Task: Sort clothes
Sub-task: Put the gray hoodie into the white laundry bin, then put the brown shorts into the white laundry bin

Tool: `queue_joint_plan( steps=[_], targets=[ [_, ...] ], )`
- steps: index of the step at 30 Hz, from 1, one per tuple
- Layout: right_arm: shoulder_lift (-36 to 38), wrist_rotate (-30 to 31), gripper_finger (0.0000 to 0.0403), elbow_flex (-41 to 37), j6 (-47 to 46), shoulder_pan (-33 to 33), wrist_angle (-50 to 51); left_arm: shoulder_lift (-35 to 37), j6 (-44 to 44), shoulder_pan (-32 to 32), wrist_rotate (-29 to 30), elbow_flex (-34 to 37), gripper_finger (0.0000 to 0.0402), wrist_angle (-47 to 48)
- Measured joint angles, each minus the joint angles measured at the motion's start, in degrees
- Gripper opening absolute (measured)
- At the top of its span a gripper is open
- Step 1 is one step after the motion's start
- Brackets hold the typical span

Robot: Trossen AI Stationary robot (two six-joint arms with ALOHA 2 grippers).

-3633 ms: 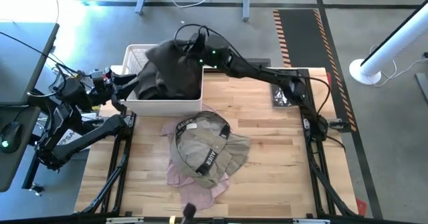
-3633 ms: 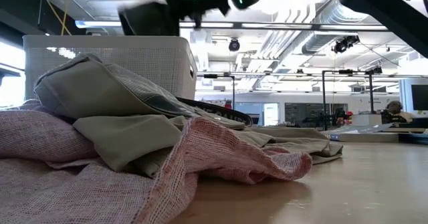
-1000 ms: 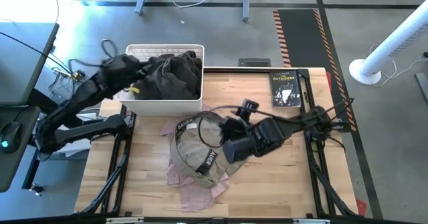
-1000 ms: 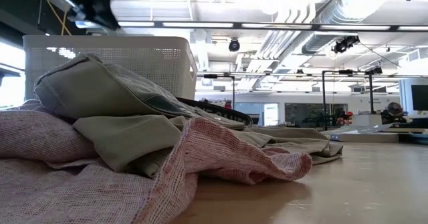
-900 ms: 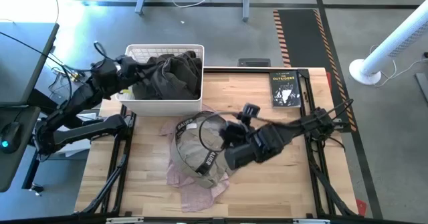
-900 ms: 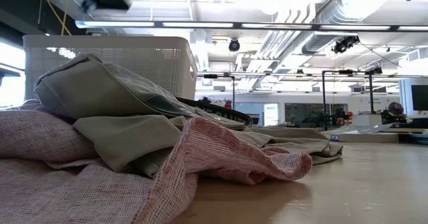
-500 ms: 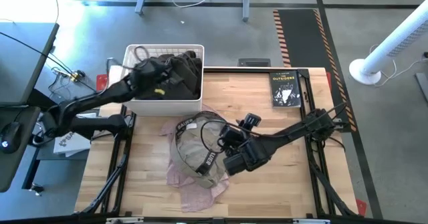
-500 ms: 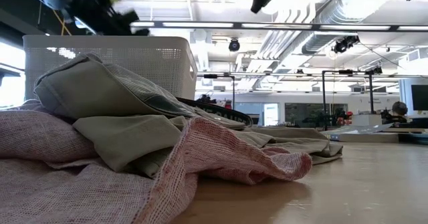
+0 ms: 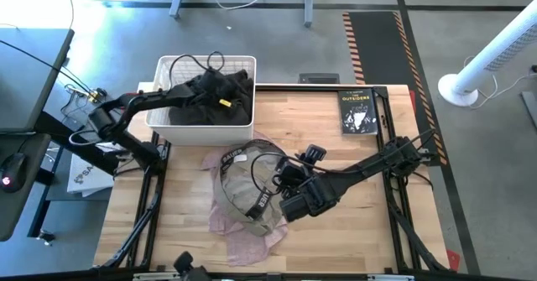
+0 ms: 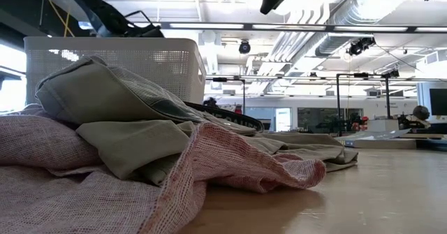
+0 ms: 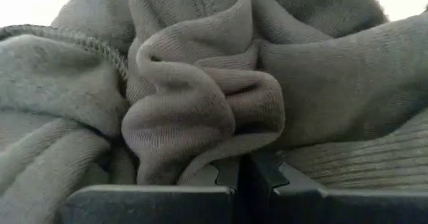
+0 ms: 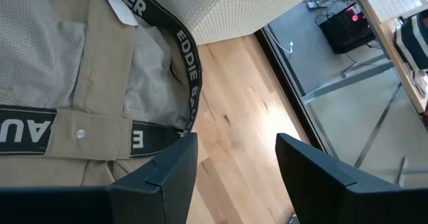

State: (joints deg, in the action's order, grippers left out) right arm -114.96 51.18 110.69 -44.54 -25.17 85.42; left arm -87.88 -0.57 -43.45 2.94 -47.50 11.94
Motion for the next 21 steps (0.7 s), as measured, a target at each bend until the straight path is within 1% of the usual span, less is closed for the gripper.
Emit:
queue_joint_plan(
  steps=[2, 5, 7, 13, 17, 19, 21],
  targets=[
    [0.00, 0.03, 0.0199, 0.00, 0.40, 0.01, 0.01, -0.12, 0.66, 0.60, 2.20, -1.05, 0.0001, 1.48],
    [0.00, 0.04, 0.0199, 0.00, 1.04, 0.02, 0.00, 3.57, 1.18, 2.12, 4.97, -2.66, 0.0001, 5.29],
    [0.00, 0.05, 0.0199, 0.02, 1.06, 0.00, 0.01, 8.04, 1.25, 3.41, 5.59, -3.57, 0.0001, 7.62],
    [0.00, 0.96, 0.0199, 0.02, 1.19, 0.00, 0.03, 23.22, 0.99, 7.72, 6.40, -3.96, 0.0001, 9.26],
    [0.00, 1.29, 0.0199, 0.02, 5.73, -1.46, 0.04, 32.47, 0.15, 10.61, 7.49, -3.96, 0.0001, 10.27],
    [0.00, 1.54, 0.0199, 0.02, 6.27, -2.37, 0.07, 36.58, 0.11, 12.91, 7.68, -3.98, 0.0001, 10.23],
    [0.00, 3.32, 0.0199, 0.00, 5.20, -2.87, 0.96, 39.97, 1.19, 16.91, 8.99, -4.00, 0.0001, 9.97]
  ],
)
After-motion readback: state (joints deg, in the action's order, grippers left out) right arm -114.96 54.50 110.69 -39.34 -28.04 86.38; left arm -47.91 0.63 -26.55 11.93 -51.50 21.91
